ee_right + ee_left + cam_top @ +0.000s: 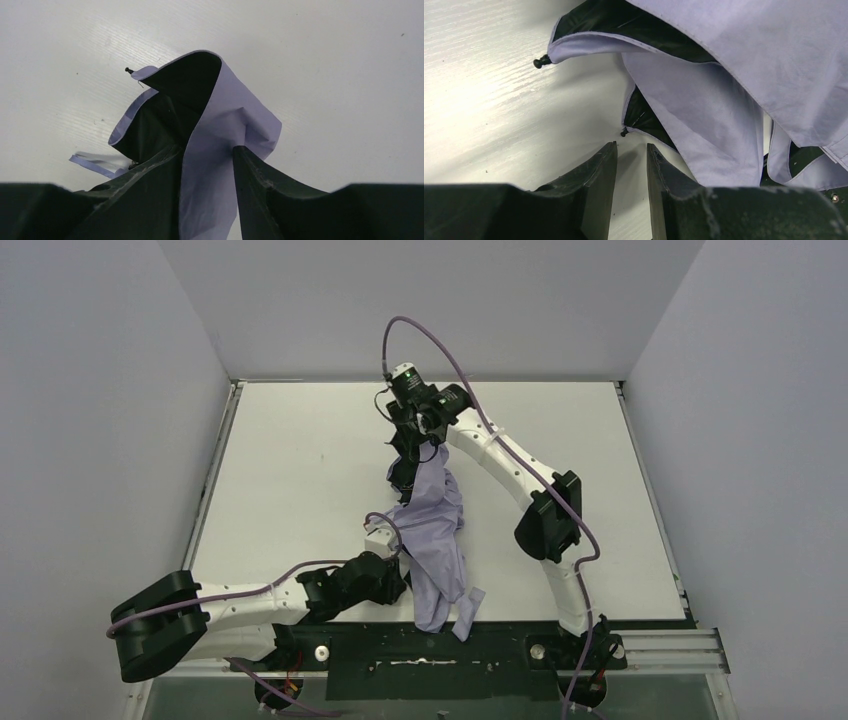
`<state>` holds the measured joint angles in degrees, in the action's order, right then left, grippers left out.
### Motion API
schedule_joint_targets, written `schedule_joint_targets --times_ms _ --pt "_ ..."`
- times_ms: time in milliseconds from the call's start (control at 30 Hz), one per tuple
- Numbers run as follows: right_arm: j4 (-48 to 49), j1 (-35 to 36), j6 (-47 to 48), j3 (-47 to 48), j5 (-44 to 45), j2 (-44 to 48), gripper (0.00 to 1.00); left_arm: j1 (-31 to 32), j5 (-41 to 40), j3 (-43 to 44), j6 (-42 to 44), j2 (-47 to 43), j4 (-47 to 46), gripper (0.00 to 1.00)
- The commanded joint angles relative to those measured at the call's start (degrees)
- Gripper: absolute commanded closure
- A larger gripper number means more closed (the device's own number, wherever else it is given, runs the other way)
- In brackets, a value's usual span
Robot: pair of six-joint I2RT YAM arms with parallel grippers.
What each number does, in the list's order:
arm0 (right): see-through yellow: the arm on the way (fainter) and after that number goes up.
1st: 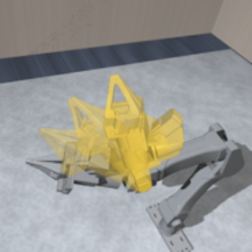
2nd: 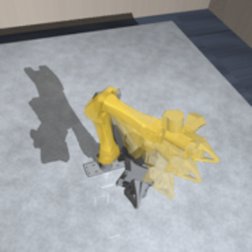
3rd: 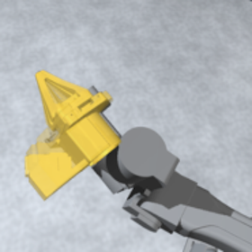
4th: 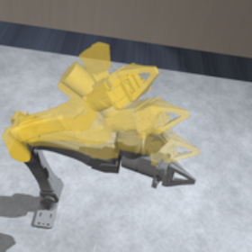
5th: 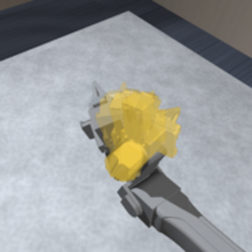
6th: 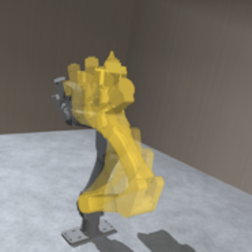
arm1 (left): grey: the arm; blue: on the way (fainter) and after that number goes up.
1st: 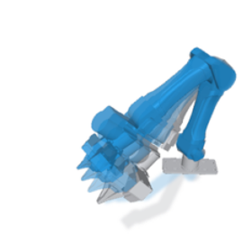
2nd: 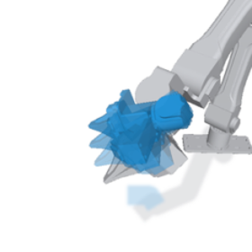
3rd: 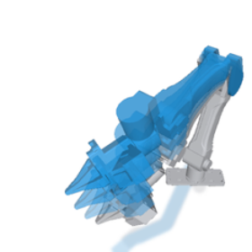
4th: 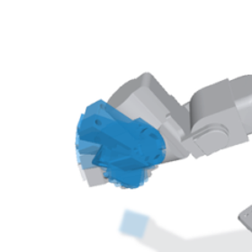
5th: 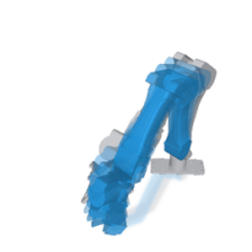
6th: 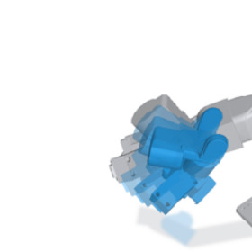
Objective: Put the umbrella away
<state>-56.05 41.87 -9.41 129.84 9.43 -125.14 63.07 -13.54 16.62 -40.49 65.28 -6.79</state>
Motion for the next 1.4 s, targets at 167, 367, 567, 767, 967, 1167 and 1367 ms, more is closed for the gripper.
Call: schedule_joint_targets --times_ms 167,367,567,767,967,1167,1367 --pt "-2.3 3.6 3.1 3.3 11.6 4.0 0.99 0.3 -1.0 -0.7 -0.4 0.2 -0.6 0.74" --pt "-3.8 5.4 2.2 1.2 12.5 9.4 1.00 0.3 -1.3 -1.0 -0.5 0.2 -0.8 0.74" --pt "-4.3 7.9 -3.2 -10.2 7.7 19.6 1.00 0.3 -1.5 -1.1 -0.6 -0.1 -1.3 0.74" --pt "-2.7 12.5 -11.1 -28.0 5.8 30.8 1.00 0.2 -1.4 -1.2 -0.4 -0.1 -1.3 0.74" --pt "0.7 19.0 -20.9 -46.7 1.3 40.6 1.00 0.1 -1.1 -1.3 -0.4 0.3 -1.6 0.74" --pt "6.1 26.6 -32.1 -62.0 0.8 45.4 1.00 0.1 -1.1 -0.9 -0.4 1.4 -1.9 0.74" --pt "12.8 29.8 -39.1 -74.6 0.2 46.6 1.00 0.1 -1.0 -0.6 -0.5 1.8 -1.8 0.74"
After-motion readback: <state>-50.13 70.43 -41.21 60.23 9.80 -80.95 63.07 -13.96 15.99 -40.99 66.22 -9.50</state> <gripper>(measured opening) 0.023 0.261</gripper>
